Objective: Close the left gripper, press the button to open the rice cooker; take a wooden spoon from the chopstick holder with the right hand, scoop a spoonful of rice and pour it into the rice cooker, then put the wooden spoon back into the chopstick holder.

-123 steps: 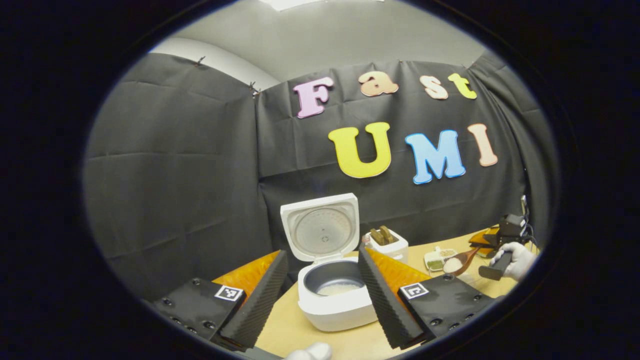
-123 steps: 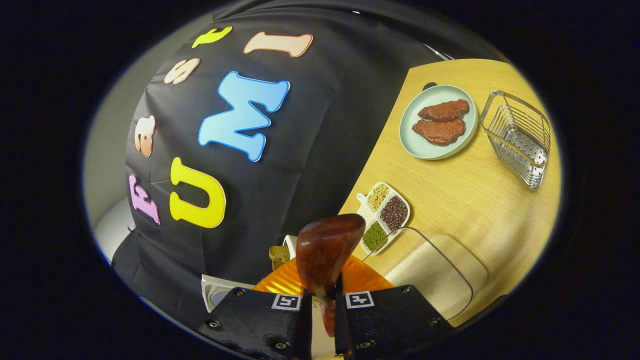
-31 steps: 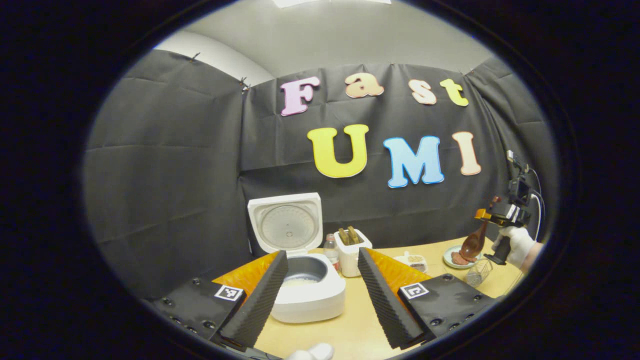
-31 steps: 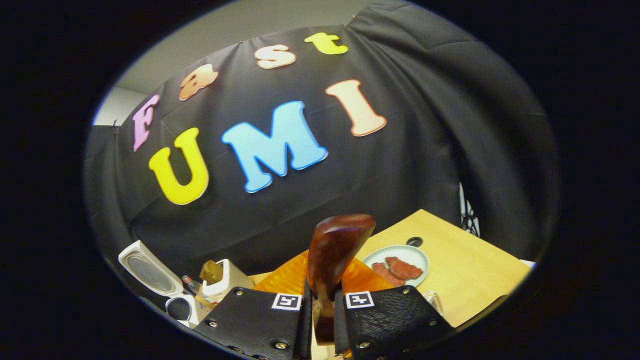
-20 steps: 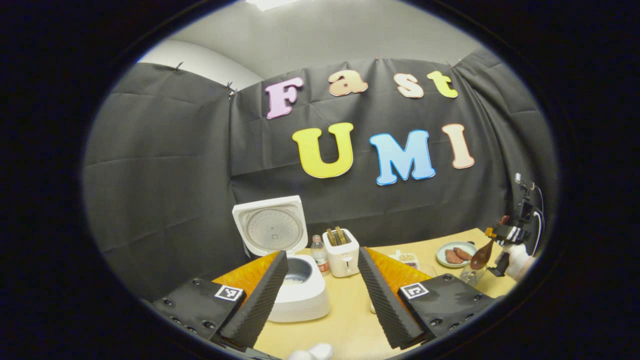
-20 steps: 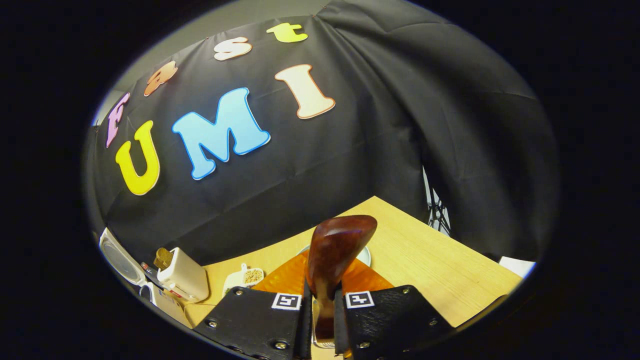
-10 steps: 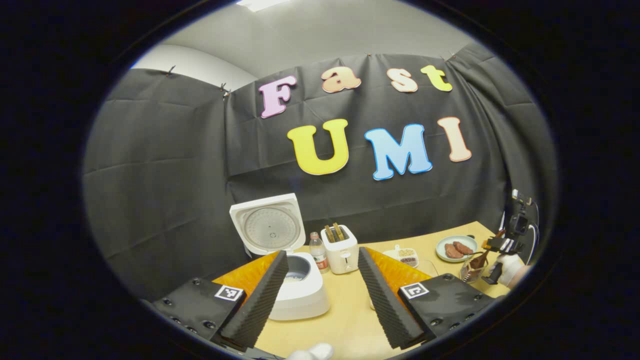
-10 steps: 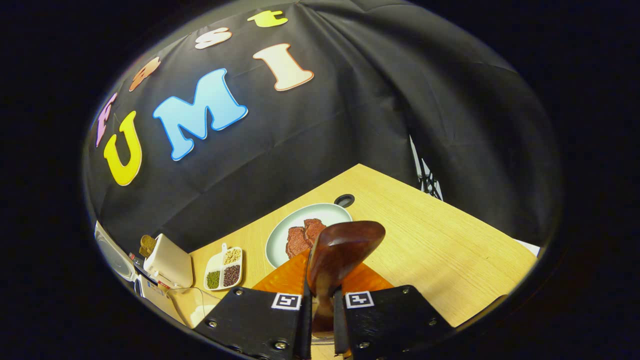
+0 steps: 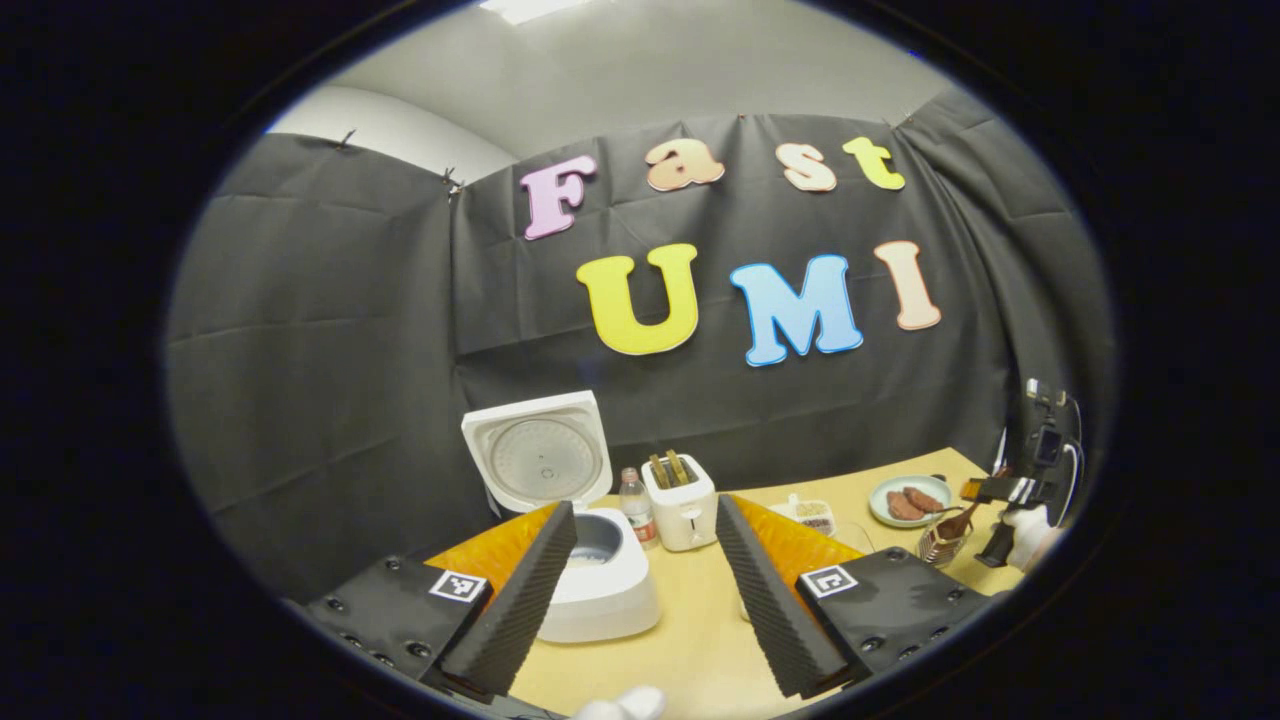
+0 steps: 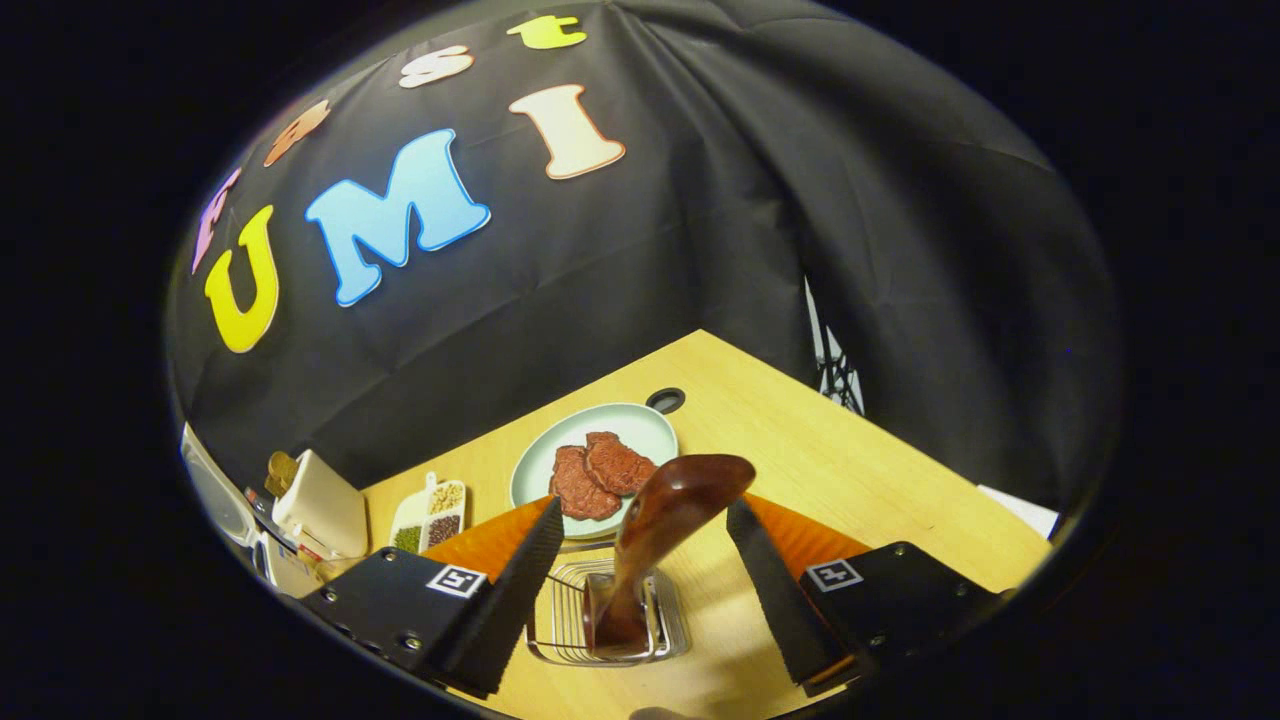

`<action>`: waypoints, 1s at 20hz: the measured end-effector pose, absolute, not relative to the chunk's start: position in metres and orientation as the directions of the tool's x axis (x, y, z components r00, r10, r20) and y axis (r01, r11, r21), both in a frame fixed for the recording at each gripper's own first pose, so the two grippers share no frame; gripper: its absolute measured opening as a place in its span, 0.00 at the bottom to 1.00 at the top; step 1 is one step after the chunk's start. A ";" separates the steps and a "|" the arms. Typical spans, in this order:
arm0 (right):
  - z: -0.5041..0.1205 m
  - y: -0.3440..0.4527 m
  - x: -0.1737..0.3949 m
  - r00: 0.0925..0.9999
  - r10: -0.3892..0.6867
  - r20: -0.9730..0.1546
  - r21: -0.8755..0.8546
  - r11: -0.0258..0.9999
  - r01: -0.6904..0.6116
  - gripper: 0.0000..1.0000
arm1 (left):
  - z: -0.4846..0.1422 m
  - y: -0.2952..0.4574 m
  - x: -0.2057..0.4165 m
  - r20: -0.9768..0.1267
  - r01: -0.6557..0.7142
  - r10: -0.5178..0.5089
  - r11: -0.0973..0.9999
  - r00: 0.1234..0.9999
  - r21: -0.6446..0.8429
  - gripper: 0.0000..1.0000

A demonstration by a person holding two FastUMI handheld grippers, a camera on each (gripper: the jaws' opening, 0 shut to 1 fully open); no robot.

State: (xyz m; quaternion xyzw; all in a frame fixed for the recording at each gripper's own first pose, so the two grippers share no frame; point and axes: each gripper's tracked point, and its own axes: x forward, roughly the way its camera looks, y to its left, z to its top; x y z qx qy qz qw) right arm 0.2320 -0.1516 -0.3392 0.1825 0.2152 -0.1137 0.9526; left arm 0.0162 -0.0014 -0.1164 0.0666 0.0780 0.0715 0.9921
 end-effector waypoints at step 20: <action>-0.081 0.021 0.067 0.995 0.087 -0.048 0.073 0.994 -0.083 0.98 | -0.077 0.106 0.065 -0.044 -0.184 0.188 0.980 0.981 0.076 0.96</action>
